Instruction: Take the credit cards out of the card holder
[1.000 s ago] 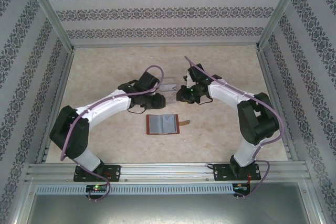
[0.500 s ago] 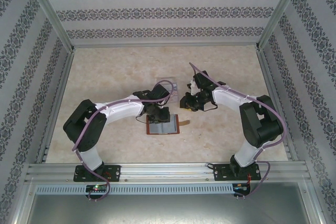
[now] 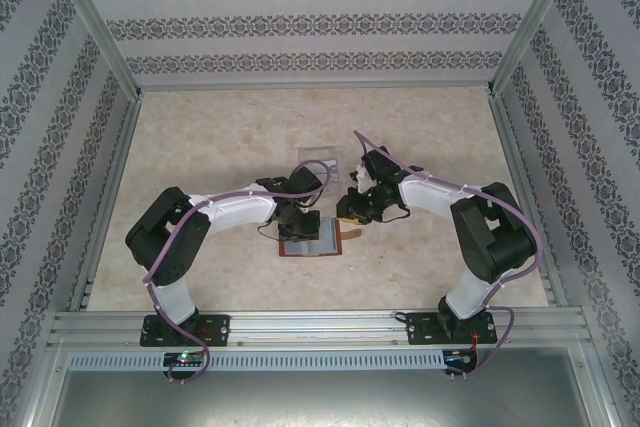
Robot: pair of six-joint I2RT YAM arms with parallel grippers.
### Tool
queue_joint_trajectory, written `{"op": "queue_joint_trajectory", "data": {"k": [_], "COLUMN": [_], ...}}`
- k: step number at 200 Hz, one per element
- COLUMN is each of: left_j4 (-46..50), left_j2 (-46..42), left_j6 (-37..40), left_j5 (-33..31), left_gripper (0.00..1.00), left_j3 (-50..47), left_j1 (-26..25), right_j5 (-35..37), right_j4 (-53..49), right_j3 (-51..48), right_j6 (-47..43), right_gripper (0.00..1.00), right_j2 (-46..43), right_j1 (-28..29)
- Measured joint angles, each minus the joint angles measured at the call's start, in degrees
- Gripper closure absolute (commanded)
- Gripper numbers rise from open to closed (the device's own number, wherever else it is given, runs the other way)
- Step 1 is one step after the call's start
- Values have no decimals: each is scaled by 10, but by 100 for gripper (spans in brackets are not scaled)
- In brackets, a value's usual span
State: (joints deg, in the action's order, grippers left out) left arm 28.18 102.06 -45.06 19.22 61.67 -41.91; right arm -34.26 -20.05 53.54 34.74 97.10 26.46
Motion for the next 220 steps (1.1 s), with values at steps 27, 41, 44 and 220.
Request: {"op": "queue_joint_trajectory", "data": {"k": [27, 41, 44, 220], "left_j4": [10, 12, 12, 10], "left_j2": [0, 0, 0, -5], "left_j6": [0, 0, 0, 1], "left_j5": [-10, -13, -14, -17], "left_gripper": [90, 91, 90, 91], "left_j3": [0, -1, -1, -14], "left_j1": [0, 0, 0, 0], "right_j5": [-9, -14, -15, -42], "right_j4": [5, 9, 10, 47], "right_j3": [-1, -1, -1, -23], "right_j6": [9, 13, 13, 44], "right_gripper": [74, 74, 74, 82], "right_j2": [0, 0, 0, -8], "right_j1": [8, 12, 14, 35]}}
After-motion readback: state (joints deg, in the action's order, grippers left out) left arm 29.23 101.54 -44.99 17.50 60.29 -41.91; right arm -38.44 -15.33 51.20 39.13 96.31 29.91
